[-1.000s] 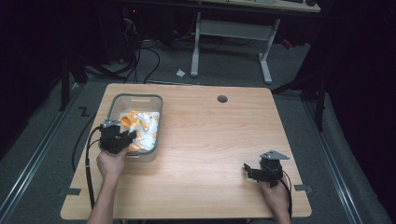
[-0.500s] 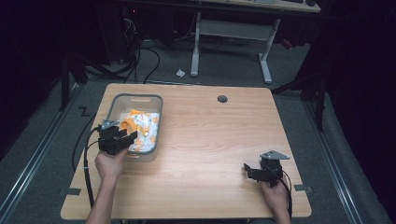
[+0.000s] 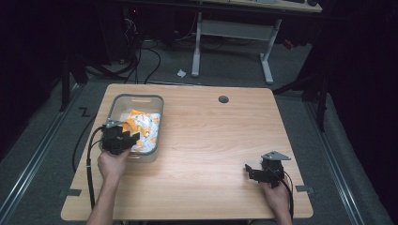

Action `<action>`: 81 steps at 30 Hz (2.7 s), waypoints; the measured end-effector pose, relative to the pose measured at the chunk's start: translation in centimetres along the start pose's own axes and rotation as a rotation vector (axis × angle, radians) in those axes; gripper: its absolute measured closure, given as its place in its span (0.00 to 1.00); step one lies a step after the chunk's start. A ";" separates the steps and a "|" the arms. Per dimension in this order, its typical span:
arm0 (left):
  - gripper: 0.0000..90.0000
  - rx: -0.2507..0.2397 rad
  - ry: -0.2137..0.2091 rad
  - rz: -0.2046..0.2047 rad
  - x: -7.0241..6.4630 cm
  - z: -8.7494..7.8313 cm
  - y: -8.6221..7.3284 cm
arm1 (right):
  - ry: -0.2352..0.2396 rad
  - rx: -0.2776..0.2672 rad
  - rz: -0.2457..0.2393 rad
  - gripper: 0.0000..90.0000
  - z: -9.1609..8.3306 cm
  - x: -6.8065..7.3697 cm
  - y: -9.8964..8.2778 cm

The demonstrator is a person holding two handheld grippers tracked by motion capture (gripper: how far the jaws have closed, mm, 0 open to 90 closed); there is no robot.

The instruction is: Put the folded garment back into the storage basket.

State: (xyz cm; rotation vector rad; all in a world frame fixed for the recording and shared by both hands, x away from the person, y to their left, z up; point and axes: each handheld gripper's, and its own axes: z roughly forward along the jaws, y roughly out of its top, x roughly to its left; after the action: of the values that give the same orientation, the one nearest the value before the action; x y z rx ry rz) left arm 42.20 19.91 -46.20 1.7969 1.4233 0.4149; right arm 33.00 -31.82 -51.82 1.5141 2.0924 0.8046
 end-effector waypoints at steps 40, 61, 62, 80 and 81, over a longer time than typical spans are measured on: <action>0.43 -0.129 -0.175 0.157 -7.7 -2.8 -1.0 | -0.001 -0.001 -0.001 0.18 0.0 0.0 0.0; 0.43 -0.128 -0.242 0.215 -11.0 -2.6 -1.1 | -0.001 -0.001 -0.002 0.18 0.0 0.0 0.0; 0.43 -0.128 -0.242 0.220 -11.2 -2.6 -1.1 | -0.001 -0.001 -0.001 0.18 0.0 0.0 0.0; 0.44 -0.121 -0.305 0.234 -13.2 -1.8 -1.9 | 0.000 0.000 0.000 0.18 0.0 0.0 0.0; 0.44 -0.121 -0.310 0.233 -13.2 -1.8 -1.9 | 0.000 0.000 0.000 0.18 0.0 0.0 0.0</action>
State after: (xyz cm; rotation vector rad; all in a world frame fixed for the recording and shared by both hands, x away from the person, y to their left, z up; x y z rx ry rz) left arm 35.54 8.43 -43.73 1.8414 0.9622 0.3166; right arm 33.00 -31.82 -51.82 1.5137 2.0924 0.8043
